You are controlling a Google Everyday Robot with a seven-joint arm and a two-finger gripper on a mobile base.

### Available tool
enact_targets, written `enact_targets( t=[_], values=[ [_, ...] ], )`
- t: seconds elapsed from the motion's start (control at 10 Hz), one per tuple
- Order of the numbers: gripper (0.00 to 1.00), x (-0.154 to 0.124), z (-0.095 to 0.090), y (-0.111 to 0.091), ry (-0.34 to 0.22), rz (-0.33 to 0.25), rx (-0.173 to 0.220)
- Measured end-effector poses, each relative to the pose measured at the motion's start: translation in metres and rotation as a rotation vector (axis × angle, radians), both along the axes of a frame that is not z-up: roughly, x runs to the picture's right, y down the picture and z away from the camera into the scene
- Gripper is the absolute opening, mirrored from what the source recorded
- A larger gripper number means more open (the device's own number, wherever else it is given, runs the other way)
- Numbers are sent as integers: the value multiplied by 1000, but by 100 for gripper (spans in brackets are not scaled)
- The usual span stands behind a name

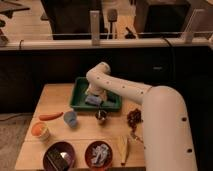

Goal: Wipe tray with sponge

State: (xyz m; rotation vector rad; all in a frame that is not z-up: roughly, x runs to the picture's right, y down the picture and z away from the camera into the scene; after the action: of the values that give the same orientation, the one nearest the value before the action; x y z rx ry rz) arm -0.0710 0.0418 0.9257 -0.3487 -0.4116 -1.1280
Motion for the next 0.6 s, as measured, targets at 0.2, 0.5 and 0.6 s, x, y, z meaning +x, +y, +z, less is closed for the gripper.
enact_targets(
  t=[0.2,0.5,0.6],
  values=[
    [80,-9,6,6,4,-13,-2],
    [80,-21,20,17,44,-37,8],
    [80,-17,26,19,71,-37,5]
  ],
)
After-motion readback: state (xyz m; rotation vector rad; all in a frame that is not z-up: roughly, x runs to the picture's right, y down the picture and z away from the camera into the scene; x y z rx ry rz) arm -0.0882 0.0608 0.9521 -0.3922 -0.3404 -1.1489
